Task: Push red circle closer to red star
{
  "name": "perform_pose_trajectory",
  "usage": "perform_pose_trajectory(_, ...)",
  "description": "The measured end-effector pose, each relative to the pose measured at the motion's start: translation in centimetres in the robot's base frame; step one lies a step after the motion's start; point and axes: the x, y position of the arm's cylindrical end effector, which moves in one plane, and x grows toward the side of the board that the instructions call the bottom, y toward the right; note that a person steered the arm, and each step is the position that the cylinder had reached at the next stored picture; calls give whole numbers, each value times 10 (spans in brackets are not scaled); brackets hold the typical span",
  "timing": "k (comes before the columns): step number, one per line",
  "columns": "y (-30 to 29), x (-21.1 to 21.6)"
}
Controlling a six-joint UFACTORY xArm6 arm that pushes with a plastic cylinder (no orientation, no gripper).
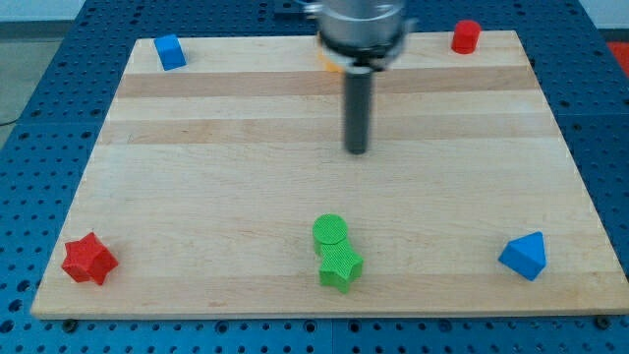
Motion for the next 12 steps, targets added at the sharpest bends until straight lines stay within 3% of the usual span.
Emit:
perform_pose_trajectory(2,205,-64)
perform_pose_trajectory(3,265,-137)
perform_pose_trajectory(4,243,-200)
perform_pose_trajectory(5,225,-221)
perform_pose_trajectory(8,87,-215)
perform_pose_trajectory(12,102,-137)
